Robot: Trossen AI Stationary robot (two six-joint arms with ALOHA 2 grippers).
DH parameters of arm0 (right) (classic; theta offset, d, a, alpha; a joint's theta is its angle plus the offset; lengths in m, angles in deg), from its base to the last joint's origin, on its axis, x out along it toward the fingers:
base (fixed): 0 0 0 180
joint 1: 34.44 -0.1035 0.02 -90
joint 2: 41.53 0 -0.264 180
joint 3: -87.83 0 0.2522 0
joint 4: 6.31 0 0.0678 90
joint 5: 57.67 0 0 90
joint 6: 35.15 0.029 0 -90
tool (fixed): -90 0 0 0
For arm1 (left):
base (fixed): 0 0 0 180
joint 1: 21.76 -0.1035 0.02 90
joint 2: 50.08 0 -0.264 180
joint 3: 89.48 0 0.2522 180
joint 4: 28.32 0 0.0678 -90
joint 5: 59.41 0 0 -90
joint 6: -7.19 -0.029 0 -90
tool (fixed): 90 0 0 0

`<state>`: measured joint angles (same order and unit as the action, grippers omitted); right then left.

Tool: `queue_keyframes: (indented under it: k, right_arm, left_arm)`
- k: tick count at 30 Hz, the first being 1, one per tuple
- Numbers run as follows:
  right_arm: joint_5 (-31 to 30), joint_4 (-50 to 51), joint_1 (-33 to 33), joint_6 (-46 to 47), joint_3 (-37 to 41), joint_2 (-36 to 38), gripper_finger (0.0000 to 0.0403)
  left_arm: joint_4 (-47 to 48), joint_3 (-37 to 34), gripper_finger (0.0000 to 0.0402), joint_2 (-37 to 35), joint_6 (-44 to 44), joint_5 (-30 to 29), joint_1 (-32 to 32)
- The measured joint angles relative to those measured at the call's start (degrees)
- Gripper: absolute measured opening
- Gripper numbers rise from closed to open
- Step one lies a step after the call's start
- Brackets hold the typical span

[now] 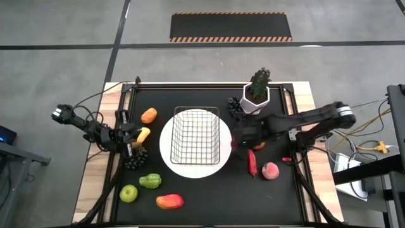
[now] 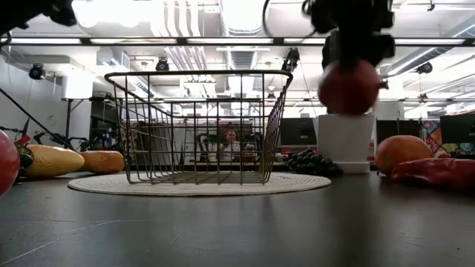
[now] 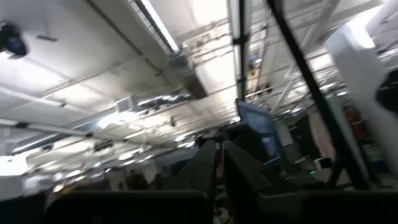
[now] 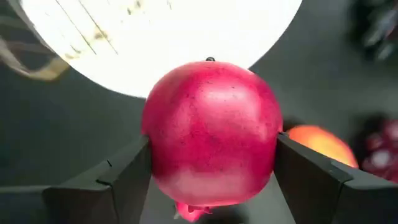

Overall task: Build produce basket
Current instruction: Put the pomegranate into the wire basket

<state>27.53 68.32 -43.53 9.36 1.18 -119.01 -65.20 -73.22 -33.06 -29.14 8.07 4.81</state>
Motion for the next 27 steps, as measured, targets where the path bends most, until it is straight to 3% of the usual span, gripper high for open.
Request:
queue_keyframes:
  k: [5, 13, 18, 22, 27]
  right_arm:
    - [-6.1, -6.9, 0.1, -4.7, 0.5, 8.2, 0.0278]
    - [-7.2, -36.9, 0.1, -20.8, 8.8, 14.2, 0.0274]
    - [-2.8, -62.1, 0.6, -26.0, 18.9, 14.7, 0.0273]
    - [1.9, -82.0, 1.8, -25.0, 26.3, 13.5, 0.0273]
    - [2.3, -99.0, 2.7, -21.9, 32.4, 11.6, 0.0274]
  left_arm:
    - [-0.6, 2.9, 0.0011, 5.7, 0.0, 3.8, 0.0]
    - [-8.9, 9.3, 0.0011, 19.6, -2.1, 3.7, 0.0]
    - [-9.1, 14.7, 0.0011, 28.0, -3.7, 2.5, 0.0]
    - [-8.1, 19.4, 0.0011, 34.9, -6.9, 1.0, 0.0]
    - [-8.5, 26.2, 0.0013, 42.7, -8.7, -3.6, -0.1]
